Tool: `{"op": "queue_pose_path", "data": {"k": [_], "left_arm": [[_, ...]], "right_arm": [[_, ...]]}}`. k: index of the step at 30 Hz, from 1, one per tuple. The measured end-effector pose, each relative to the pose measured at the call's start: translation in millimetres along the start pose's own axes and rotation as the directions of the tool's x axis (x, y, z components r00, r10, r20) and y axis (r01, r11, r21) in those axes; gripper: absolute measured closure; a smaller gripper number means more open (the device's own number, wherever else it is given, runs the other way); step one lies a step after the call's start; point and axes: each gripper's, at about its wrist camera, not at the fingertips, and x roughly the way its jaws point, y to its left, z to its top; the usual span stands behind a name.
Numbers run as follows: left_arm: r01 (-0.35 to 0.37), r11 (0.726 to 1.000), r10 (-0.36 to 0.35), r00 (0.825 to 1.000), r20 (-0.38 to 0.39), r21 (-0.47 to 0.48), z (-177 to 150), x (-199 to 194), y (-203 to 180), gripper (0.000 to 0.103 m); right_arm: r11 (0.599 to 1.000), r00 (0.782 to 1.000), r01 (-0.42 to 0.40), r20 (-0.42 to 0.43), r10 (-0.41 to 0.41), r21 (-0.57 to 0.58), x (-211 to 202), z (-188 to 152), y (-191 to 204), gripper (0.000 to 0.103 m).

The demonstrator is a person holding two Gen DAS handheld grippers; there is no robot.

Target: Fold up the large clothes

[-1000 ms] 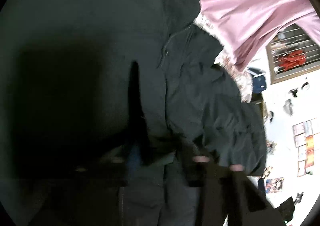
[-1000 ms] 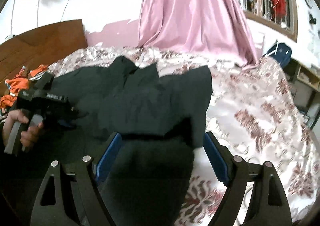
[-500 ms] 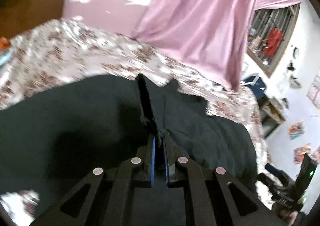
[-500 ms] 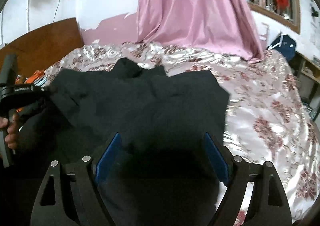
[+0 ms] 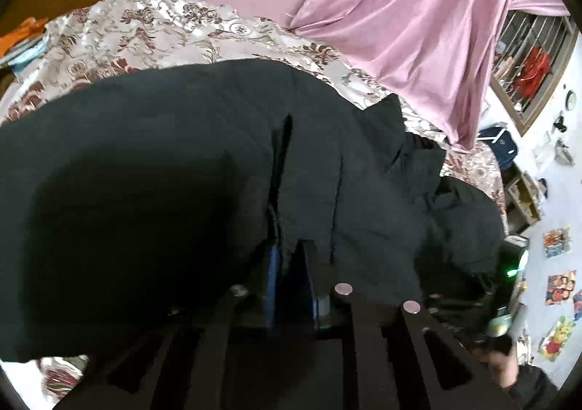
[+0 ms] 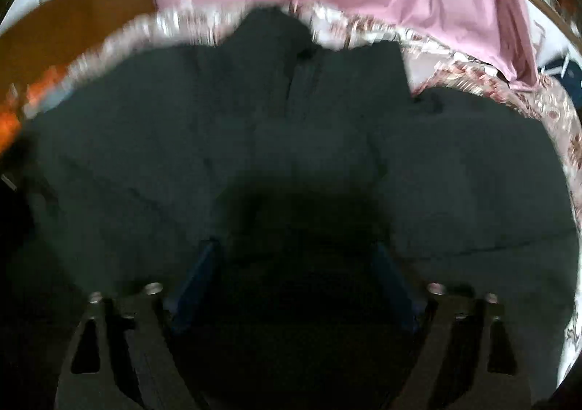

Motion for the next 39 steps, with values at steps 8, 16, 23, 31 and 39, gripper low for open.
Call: {"op": "queue_pose_path", "data": {"k": [8,16,23,31,39], "left_arm": [[0.135,0.989,-0.133,0.99,0.039,-0.067,-16.9,-14.0,13.9,0.077],[0.371,0.882,-0.36,0.929,0.093,-0.291,-39.5,-73.2,53.0,0.028],[0.297,0.815,-0.224,0.953,0.202,-0.498,-68.8,-128.5,110.9,0.0],[0.213,0.644,0.086,0.934,0.346,-0.735,-106.6,-182.3,199.5,0.0],[0.119,0.582,0.107,0.969,0.222,-0.804,-101.0,-174.7,249.2,0.0]], "right_arm": [[1.0,0.999,-0.001,0.047,0.002,-0.016,3.3,-10.5,11.6,0.006],[0.999,0.995,-0.042,0.096,0.042,0.002,-2.1,-26.3,2.1,0.003],[1.0,0.995,-0.028,0.097,0.029,-0.006,-1.8,-24.8,0.8,0.003],[0.995,0.991,0.095,0.094,-0.092,-0.029,-15.9,-27.8,18.5,0.002],[0.987,0.985,0.16,0.06,-0.16,0.009,-48.5,-33.8,34.9,0.002]]}}
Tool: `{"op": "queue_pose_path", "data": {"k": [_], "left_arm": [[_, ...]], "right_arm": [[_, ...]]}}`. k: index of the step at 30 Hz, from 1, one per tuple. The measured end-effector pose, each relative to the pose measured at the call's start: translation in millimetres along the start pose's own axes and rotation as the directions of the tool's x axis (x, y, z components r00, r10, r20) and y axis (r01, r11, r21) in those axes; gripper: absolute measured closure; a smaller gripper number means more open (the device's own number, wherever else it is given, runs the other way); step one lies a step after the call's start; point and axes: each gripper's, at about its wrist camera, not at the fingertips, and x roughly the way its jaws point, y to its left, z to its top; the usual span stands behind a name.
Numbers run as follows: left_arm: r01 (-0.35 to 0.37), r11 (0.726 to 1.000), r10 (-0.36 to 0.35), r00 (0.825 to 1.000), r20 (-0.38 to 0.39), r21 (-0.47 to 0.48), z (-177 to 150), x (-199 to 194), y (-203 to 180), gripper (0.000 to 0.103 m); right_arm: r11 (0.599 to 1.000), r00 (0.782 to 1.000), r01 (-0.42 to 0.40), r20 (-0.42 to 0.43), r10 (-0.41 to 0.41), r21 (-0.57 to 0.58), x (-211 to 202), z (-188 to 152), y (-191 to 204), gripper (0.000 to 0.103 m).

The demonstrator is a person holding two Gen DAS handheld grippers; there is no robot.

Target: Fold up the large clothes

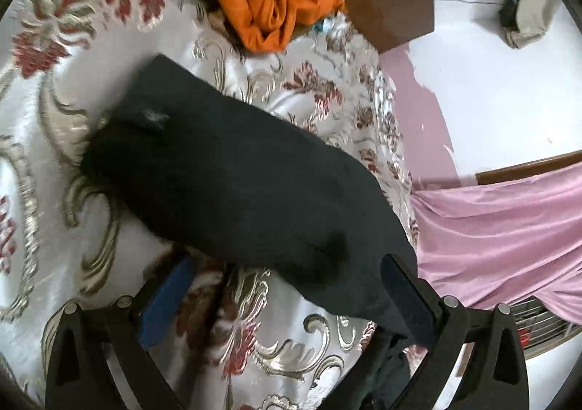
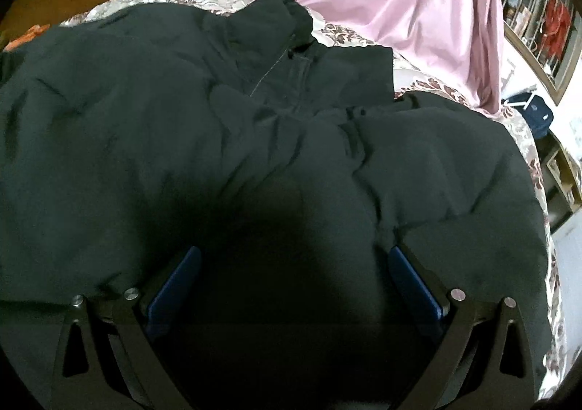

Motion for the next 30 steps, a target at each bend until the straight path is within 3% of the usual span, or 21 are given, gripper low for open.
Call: {"op": "queue_pose_path", "data": {"k": [6,8,11,14,16,18,20,22,24,26,28,30], "left_arm": [[0.024,0.992,-0.028,0.999,-0.028,-0.123,18.6,17.6,25.3,0.0],[0.065,0.973,-0.063,0.998,0.013,-0.221,21.9,20.2,39.8,0.002],[0.085,0.962,-0.077,0.996,0.041,-0.259,23.0,22.6,41.6,0.004],[0.087,0.966,-0.07,0.994,0.08,-0.244,22.7,19.5,37.6,0.029],[0.064,0.965,-0.035,0.992,0.118,-0.255,21.0,14.9,39.0,0.059],[0.036,0.963,0.001,0.99,0.138,-0.267,22.1,13.6,41.1,0.074],[0.04,0.962,0.005,0.987,0.163,-0.271,24.9,12.7,41.0,0.08],[0.047,0.971,0.002,0.979,0.205,-0.235,27.6,4.7,36.4,0.089],[0.045,0.987,-0.003,0.965,0.262,-0.153,28.5,-5.7,22.6,0.091],[0.032,0.999,-0.021,0.942,0.335,-0.026,26.5,-18.9,-2.8,0.093],[-0.018,0.993,-0.031,0.914,0.404,0.116,18.8,-31.1,-29.5,0.093],[-0.045,0.966,-0.08,0.886,0.457,0.256,4.0,-40.0,-55.3,0.093]], "right_arm": [[0.997,0.997,-0.04,0.073,0.035,0.063,-54.9,-5.9,-1.0,0.002],[0.996,0.994,-0.072,0.08,0.067,0.054,-67.1,-10.3,1.5,0.002],[0.996,0.994,-0.085,0.069,0.082,0.041,-78.6,-25.3,8.4,0.002],[0.997,0.995,-0.077,0.064,0.076,0.019,-84.9,-38.9,16.3,0.002],[0.999,0.996,-0.052,0.074,0.051,0.017,-91.4,-48.2,20.6,0.002],[0.999,0.998,-0.018,0.066,0.016,0.029,-92.0,-55.0,22.8,0.002],[1.0,1.0,-0.006,0.03,0.005,0.015,-86.7,-58.5,25.9,0.002],[1.0,1.0,0.003,0.005,-0.003,-0.001,-83.5,-61.4,31.3,0.002],[1.0,1.0,0.014,0.01,-0.014,-0.009,-84.8,-62.3,33.8,0.002],[0.999,0.997,0.043,0.059,-0.043,-0.002,-95.6,-62.3,34.3,0.002],[0.999,0.99,0.049,0.134,-0.051,0.022,-112.8,-61.2,30.5,0.002],[0.999,0.983,0.021,0.181,-0.028,0.043,-125.6,-58.1,24.3,0.002]]}}
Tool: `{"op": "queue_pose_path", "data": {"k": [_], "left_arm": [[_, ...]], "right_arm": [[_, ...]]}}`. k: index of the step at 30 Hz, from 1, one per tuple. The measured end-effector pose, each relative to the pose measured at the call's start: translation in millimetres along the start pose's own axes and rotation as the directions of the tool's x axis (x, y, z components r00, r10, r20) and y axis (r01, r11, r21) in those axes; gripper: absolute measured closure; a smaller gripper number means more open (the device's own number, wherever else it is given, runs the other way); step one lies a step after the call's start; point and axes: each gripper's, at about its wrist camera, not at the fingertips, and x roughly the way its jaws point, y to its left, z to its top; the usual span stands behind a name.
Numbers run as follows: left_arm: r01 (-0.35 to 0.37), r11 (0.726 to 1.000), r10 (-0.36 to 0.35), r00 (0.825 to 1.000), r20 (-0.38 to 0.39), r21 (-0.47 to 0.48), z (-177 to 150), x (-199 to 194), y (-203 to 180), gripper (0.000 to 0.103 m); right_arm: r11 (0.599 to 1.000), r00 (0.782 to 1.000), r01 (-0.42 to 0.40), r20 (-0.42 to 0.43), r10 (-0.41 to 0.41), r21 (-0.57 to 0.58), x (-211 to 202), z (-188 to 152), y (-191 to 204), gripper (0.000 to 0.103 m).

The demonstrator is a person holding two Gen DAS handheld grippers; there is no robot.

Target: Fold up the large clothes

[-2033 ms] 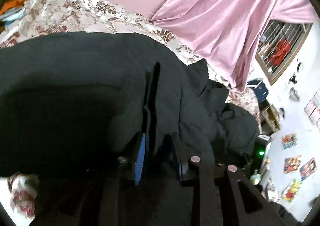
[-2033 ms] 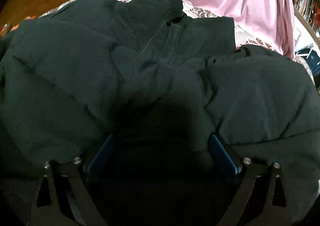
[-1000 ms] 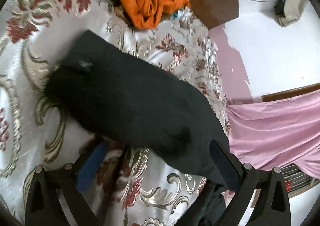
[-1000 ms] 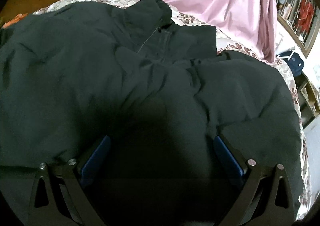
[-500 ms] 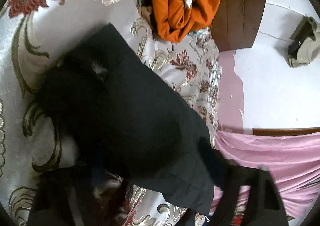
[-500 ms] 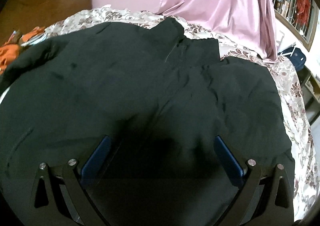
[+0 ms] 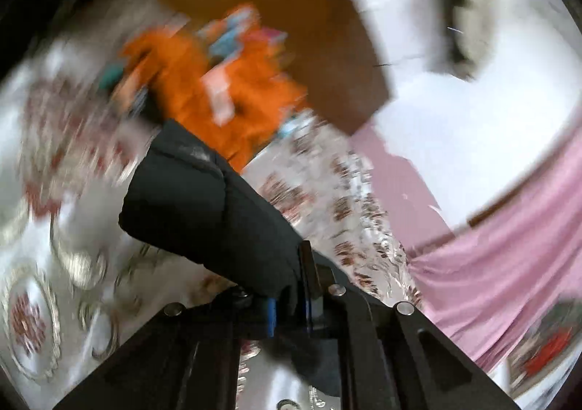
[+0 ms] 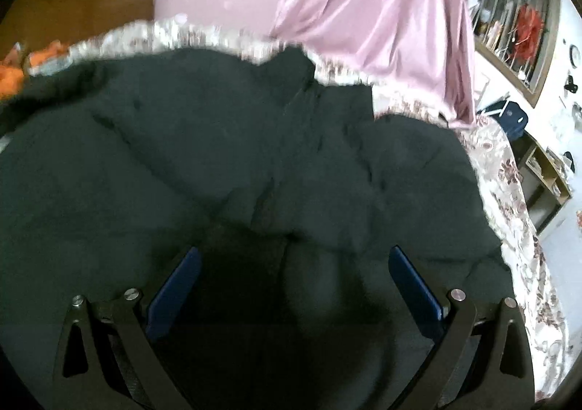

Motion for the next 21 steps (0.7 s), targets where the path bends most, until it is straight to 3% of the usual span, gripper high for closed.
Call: {"op": "queue_pose_path", "data": {"k": [3,7,10,14,15,18,21], "left_arm": [[0.076,0.983,-0.084,0.995,0.044,0.168,-12.5,-12.5,-39.0,0.093],[0.183,0.906,-0.195,0.981,-0.006,0.382,-45.7,-22.9,-97.0,0.093],[0.288,0.816,-0.278,0.956,-0.096,0.501,-79.2,-28.9,-135.9,0.093],[0.456,0.658,-0.347,0.89,-0.295,0.6,-133.3,-33.1,-181.4,0.093],[0.482,0.63,-0.343,0.876,-0.338,0.609,-143.3,-32.5,-188.6,0.093],[0.558,0.503,-0.284,0.828,-0.483,0.66,-189.3,-33.0,-207.3,0.093],[0.582,0.442,-0.226,0.809,-0.542,0.683,-217.8,-30.2,-209.4,0.093]], "right_arm": [[0.999,0.998,-0.046,0.033,0.045,0.03,-10.5,9.3,-13.6,0.002],[0.997,0.997,-0.044,0.06,0.04,0.07,-15.3,13.5,-35.1,0.002],[0.993,0.996,-0.012,0.091,0.001,0.116,-20.2,12.0,-57.4,0.002],[0.988,0.994,-0.012,0.109,-0.005,0.154,-23.8,12.0,-87.3,0.002],[0.987,0.994,-0.03,0.108,0.013,0.158,-23.4,12.3,-94.4,0.002],[0.963,0.976,-0.188,0.149,0.161,0.191,-25.1,14.9,-120.0,0.002],[0.903,0.932,-0.344,0.207,0.296,0.258,-25.3,18.5,-142.6,0.002]]}}
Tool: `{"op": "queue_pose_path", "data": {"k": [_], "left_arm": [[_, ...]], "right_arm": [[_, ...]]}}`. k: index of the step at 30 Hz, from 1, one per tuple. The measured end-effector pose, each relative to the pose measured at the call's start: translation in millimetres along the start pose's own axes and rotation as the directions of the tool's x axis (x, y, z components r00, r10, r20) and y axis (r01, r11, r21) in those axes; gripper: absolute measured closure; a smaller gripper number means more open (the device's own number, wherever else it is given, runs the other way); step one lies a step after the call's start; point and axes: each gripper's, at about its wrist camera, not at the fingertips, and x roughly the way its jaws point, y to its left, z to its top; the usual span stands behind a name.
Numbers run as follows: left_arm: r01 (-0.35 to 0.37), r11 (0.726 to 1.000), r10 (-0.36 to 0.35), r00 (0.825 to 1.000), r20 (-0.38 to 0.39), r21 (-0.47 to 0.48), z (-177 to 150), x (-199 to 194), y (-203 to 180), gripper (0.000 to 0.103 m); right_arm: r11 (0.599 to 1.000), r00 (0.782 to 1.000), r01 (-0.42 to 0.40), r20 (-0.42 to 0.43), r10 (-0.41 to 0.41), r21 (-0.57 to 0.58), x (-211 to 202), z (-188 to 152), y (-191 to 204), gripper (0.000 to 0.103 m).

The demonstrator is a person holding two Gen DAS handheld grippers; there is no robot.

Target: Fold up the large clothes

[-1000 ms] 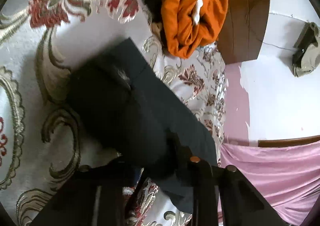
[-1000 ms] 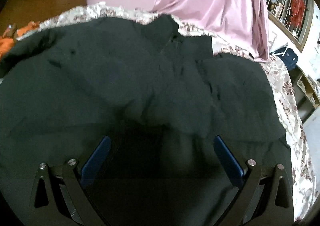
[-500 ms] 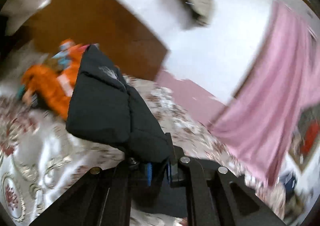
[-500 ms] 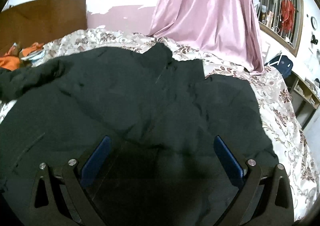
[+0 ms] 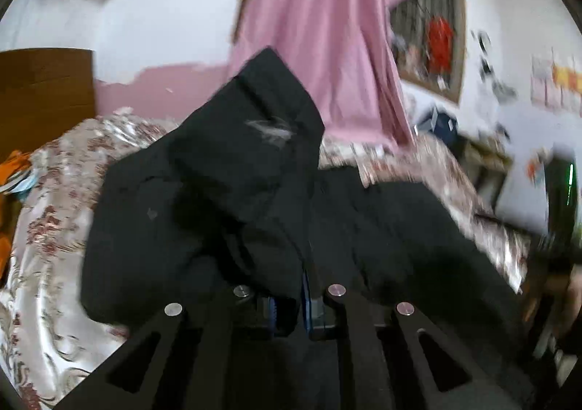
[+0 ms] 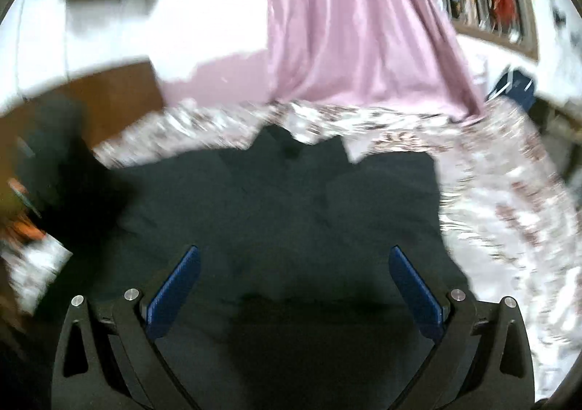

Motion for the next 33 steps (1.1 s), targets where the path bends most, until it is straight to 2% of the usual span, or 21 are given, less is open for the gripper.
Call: {"op": "queue_pose_path", "data": {"k": [3,7,10,14,15,17,21,26,29,33], "left_arm": [[0.032,0.999,-0.031,0.997,-0.068,0.014,-8.9,14.3,-9.6,0.093],[0.061,0.998,-0.059,0.989,-0.139,0.011,-12.8,31.7,-10.4,0.093],[0.073,0.997,-0.069,0.981,-0.182,0.018,-18.4,39.3,-8.2,0.093],[0.068,0.997,-0.057,0.973,-0.222,0.044,-24.8,46.7,-11.8,0.093],[0.063,0.997,-0.05,0.973,-0.227,0.049,-26.8,49.3,-12.6,0.093],[0.05,0.997,-0.033,0.969,-0.244,0.065,-30.5,52.6,-15.6,0.093],[0.029,0.992,0.006,0.96,-0.279,0.122,-33.3,59.2,-24.8,0.093],[0.018,0.977,0.042,0.96,-0.277,0.21,-38.4,55.5,-39.2,0.09],[0.032,0.971,0.038,0.958,-0.284,0.239,-41.1,53.8,-44.4,0.083],[0.052,0.963,0.027,0.958,-0.285,0.266,-43.8,50.9,-49.8,0.073]], "right_arm": [[0.981,0.987,-0.156,-0.013,0.158,0.117,8.5,11.4,-18.4,0.002],[0.919,0.941,-0.298,-0.082,0.329,0.259,41.1,11.6,-24.9,0.002],[0.873,0.896,-0.345,-0.156,0.416,0.344,72.6,4.0,-17.3,0.002],[0.817,0.84,-0.38,-0.208,0.501,0.433,104.4,-5.8,-1.5,0.002],[0.795,0.821,-0.391,-0.216,0.529,0.463,112.8,-8.2,2.3,0.002],[0.752,0.794,-0.385,-0.223,0.565,0.535,127.9,-11.9,11.0,0.002],[0.696,0.775,-0.347,-0.225,0.59,0.629,148.4,-16.1,31.5,0.002],[0.729,0.761,-0.255,-0.334,0.557,0.635,168.7,-20.8,60.6,0.002],[0.758,0.751,-0.19,-0.405,0.522,0.624,178.7,-20.1,68.8,0.002],[0.762,0.712,-0.124,-0.478,0.515,0.636,191.5,-29.5,73.2,0.002]]}}
